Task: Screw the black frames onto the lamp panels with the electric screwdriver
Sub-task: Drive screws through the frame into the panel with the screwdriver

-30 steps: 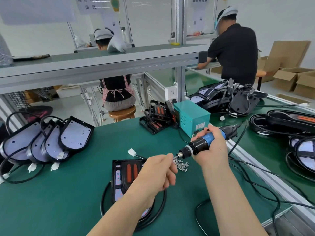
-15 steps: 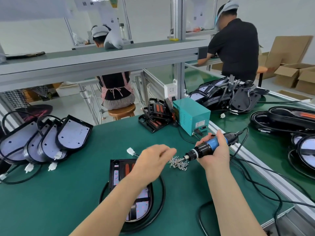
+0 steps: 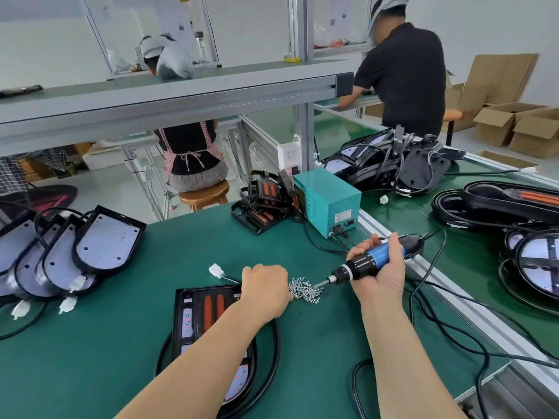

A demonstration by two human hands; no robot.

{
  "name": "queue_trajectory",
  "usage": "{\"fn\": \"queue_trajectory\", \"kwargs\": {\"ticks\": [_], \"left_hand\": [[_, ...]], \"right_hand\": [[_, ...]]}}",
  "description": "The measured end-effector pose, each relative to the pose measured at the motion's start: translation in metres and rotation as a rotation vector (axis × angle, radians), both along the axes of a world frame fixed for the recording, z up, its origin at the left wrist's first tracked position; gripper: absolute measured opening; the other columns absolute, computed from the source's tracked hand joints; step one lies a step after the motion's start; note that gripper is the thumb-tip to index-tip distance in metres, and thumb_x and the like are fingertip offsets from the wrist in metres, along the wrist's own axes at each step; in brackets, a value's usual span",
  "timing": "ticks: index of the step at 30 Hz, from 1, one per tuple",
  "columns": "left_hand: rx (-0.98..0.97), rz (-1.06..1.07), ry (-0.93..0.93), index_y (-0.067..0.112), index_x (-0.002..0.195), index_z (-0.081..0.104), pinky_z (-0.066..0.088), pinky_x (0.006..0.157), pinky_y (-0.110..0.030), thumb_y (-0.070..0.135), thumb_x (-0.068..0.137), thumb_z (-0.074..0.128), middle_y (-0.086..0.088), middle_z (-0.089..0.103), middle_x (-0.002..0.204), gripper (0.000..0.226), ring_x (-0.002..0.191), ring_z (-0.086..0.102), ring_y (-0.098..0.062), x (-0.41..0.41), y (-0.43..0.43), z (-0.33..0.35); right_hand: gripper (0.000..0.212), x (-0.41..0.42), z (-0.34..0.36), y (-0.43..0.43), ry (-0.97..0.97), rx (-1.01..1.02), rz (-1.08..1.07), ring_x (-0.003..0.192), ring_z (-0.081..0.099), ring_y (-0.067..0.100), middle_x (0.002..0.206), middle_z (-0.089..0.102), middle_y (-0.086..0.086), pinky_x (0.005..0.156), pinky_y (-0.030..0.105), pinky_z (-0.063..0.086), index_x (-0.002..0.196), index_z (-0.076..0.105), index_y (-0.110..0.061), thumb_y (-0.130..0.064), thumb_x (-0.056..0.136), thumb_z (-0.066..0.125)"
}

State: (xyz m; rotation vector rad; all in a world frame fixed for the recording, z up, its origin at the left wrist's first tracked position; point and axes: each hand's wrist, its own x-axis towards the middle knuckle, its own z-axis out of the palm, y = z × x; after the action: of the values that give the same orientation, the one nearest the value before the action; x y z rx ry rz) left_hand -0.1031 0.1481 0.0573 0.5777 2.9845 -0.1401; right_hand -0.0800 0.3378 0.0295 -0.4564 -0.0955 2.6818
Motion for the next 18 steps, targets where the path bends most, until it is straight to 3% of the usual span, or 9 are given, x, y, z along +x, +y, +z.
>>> {"fn": "queue_trajectory", "kwargs": {"ticks": [2, 4, 6, 11, 14, 18], "left_hand": [[-0.012, -0.023, -0.005, 0.015, 0.077, 0.052, 0.036, 0.087, -0.039, 0.026, 0.095, 0.054, -0.007, 0.068, 0.099, 0.022, 0.102, 0.056, -0.030, 0.004, -0.001, 0.002], [0.061, -0.058, -0.014, 0.013, 0.079, 0.051, 0.041, 0.083, -0.038, 0.019, 0.096, 0.050, -0.010, 0.066, 0.101, 0.019, 0.102, 0.057, -0.033, 0.008, -0.005, 0.005], [0.292, -0.066, -0.061, 0.012, 0.091, 0.055, 0.049, 0.083, -0.039, 0.015, 0.096, 0.050, -0.010, 0.065, 0.101, 0.007, 0.096, 0.059, -0.032, 0.012, -0.012, 0.008], [0.821, 0.025, -0.235, 0.021, 0.075, 0.056, 0.043, 0.060, -0.023, 0.008, 0.082, 0.069, 0.005, 0.064, 0.068, 0.019, 0.066, 0.053, -0.015, 0.032, -0.035, 0.023], [1.080, 0.100, -0.386, 0.019, 0.089, 0.058, 0.043, 0.066, -0.031, 0.006, 0.079, 0.072, -0.002, 0.075, 0.073, 0.022, 0.066, 0.055, -0.019, 0.046, -0.049, 0.030], [1.256, 0.109, -0.413, 0.011, 0.094, 0.060, 0.052, 0.083, -0.036, 0.005, 0.081, 0.075, -0.007, 0.076, 0.077, 0.020, 0.075, 0.067, -0.016, 0.063, -0.067, 0.032]], "right_hand": [[0.029, 0.000, 0.000, -0.002, -0.004, 0.005, 0.012, 0.059, 0.058, 0.011, 0.071, 0.062, 0.000, 0.057, 0.022, 0.051, 0.094, 0.061, -0.010, -0.036, 0.090, 0.074], [0.029, 0.000, 0.002, -0.003, -0.014, 0.013, 0.011, 0.059, 0.059, 0.011, 0.073, 0.063, -0.001, 0.056, 0.022, 0.053, 0.096, 0.060, -0.010, -0.034, 0.091, 0.075], [0.028, 0.001, 0.005, -0.005, -0.026, 0.018, -0.003, 0.059, 0.059, 0.011, 0.077, 0.063, -0.001, 0.055, 0.021, 0.053, 0.097, 0.060, -0.009, -0.031, 0.090, 0.076], [0.022, 0.008, 0.020, -0.020, -0.051, 0.083, -0.018, 0.054, 0.058, 0.009, 0.066, 0.063, -0.002, 0.053, 0.020, 0.052, 0.087, 0.060, -0.012, -0.028, 0.091, 0.075], [0.021, 0.012, 0.036, -0.036, -0.060, 0.118, -0.019, 0.052, 0.058, 0.009, 0.064, 0.063, -0.003, 0.052, 0.021, 0.052, 0.084, 0.060, -0.014, -0.027, 0.092, 0.074], [0.019, 0.018, 0.057, -0.054, -0.026, 0.162, -0.014, 0.052, 0.057, 0.010, 0.064, 0.062, -0.003, 0.051, 0.021, 0.051, 0.084, 0.061, -0.014, -0.026, 0.093, 0.073]]}}
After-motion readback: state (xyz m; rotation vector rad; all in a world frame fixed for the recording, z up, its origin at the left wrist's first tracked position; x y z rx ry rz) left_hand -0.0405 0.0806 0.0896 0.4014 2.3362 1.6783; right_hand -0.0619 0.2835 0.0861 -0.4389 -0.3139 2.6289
